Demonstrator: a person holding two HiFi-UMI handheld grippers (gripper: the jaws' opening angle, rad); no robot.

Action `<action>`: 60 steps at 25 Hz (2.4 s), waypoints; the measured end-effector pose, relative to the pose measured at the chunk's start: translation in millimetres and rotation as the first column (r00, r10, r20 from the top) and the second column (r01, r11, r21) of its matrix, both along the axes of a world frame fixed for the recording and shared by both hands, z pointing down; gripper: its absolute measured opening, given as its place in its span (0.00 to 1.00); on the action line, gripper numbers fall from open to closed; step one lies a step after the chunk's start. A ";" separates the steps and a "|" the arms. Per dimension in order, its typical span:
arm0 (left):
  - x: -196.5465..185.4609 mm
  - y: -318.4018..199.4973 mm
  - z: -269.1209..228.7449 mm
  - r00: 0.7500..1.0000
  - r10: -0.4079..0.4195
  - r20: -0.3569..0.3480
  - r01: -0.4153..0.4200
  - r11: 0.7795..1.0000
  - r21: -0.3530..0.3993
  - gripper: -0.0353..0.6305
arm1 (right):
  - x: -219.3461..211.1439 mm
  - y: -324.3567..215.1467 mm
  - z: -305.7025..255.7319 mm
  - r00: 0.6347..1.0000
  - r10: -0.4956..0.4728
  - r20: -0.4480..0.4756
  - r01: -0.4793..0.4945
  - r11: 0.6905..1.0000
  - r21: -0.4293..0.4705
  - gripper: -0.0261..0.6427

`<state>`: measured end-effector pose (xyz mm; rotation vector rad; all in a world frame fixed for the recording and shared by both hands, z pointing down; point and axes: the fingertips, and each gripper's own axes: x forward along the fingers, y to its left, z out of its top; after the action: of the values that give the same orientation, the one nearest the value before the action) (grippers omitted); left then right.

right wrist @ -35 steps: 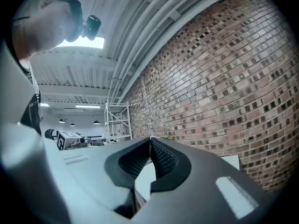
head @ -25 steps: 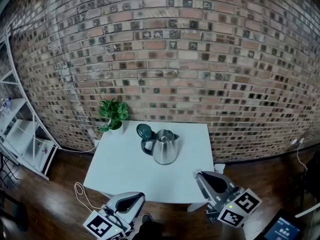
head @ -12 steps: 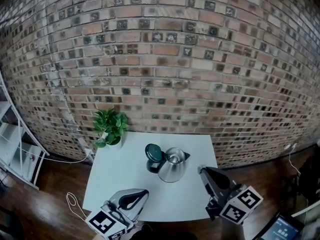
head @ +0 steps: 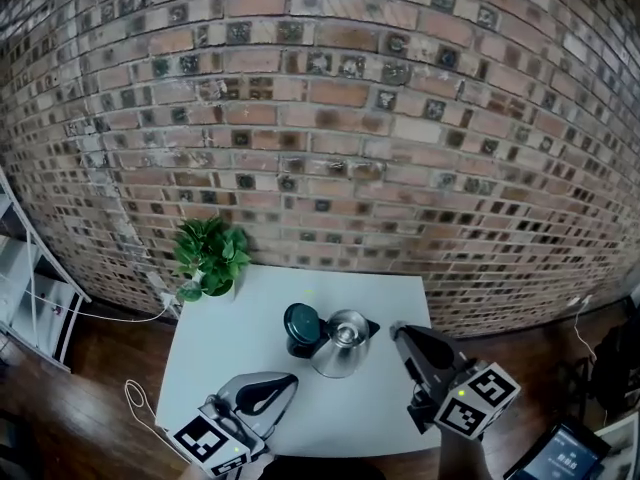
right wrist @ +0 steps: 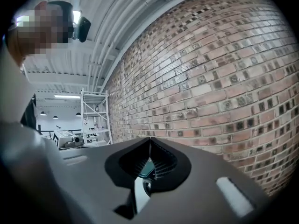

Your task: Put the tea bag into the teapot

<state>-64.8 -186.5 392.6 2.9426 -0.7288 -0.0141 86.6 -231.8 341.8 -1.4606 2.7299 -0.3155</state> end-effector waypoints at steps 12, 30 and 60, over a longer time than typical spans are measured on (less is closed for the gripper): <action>14.9 -37.1 0.9 0.997 -0.079 0.026 0.079 0.997 0.003 0.04 | 1.0 -53.6 13.6 0.995 -0.097 -0.018 0.096 0.995 -0.024 0.05; 24.4 -38.0 26.8 0.996 -0.086 0.024 0.087 0.994 -0.063 0.04 | -24.3 -102.4 187.4 0.859 -0.280 -0.428 0.123 0.925 -0.359 0.05; 31.9 -20.4 48.6 0.999 -0.053 0.012 0.054 0.996 -0.072 0.04 | 21.5 -0.8 83.7 0.994 -0.108 0.027 0.108 0.994 0.001 0.04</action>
<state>-32.9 -206.9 441.1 2.8558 -0.7919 0.0224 108.1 -232.6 425.5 -1.3012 2.7933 -0.3356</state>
